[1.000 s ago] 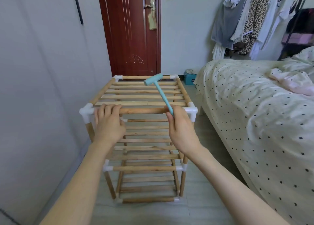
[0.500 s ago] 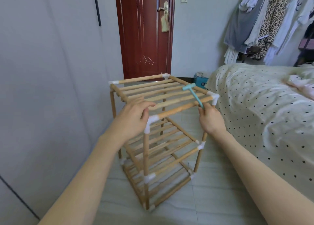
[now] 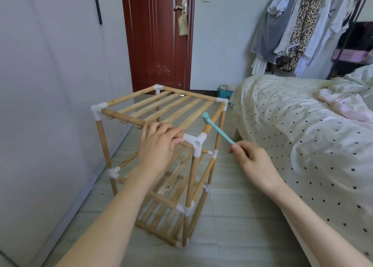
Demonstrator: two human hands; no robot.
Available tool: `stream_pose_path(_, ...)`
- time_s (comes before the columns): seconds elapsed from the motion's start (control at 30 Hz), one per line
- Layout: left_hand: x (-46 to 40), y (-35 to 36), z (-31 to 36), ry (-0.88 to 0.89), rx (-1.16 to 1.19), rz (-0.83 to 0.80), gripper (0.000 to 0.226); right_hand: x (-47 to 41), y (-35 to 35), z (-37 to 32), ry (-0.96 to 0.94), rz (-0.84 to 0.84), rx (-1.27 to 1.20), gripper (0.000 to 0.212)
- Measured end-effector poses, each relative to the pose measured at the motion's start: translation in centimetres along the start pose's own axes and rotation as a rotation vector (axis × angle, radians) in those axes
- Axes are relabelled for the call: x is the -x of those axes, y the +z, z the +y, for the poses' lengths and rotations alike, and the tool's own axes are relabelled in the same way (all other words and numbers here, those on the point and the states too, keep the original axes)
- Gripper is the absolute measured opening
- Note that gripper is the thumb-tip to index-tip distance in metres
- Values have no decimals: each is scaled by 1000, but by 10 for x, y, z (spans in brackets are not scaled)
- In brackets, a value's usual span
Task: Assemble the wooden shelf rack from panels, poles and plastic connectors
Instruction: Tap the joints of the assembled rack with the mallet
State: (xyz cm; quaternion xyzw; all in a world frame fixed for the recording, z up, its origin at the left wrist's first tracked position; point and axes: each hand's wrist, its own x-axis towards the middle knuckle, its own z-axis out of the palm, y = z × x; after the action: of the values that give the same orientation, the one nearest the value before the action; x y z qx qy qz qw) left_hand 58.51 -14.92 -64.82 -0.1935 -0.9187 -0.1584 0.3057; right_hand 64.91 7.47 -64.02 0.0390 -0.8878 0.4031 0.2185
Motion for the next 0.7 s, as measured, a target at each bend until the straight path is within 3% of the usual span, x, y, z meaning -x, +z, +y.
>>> stream_pose_path(0.1,-5,10,18,11,35,26,31,-1,-23,-6,-26,367,-90,25)
stream_pose_path(0.13,-6,13,21,7,42,30,32,4,-26,-6,-34,399,-87,27)
stream_pose_path(0.17,-7,15,24,2,50,37,32,9,-26,-7,-27,322,-38,30)
stream_pose_path(0.23,-7,19,27,-4,70,59,33,21,-22,-1,4,-46,194,35)
stream_pose_path(0.27,-6,20,29,-1,78,68,32,22,-24,1,3,-103,256,35)
stream_pose_path(0.3,-6,21,30,6,82,74,32,15,-29,2,21,-47,255,34)
stream_pose_path(0.37,-5,22,32,10,95,77,30,8,-42,-6,-9,306,97,31)
stream_pose_path(0.4,-5,21,32,7,103,72,30,6,-44,-6,-24,397,62,31)
stream_pose_path(0.43,-5,21,32,2,113,68,30,6,-43,-11,-18,366,91,31)
stream_pose_path(0.5,-5,20,32,-2,133,68,30,13,-33,-5,31,1,255,30)
stream_pose_path(0.53,-4,20,31,-1,142,73,30,15,-33,1,33,-46,291,29)
stream_pose_path(0.57,-3,21,31,2,148,78,30,11,-39,1,54,-14,299,28)
stream_pose_path(0.67,-3,21,31,-1,153,71,30,7,-51,-5,-13,442,60,29)
stream_pose_path(0.7,-3,21,31,-4,153,64,30,8,-50,-10,-8,411,86,29)
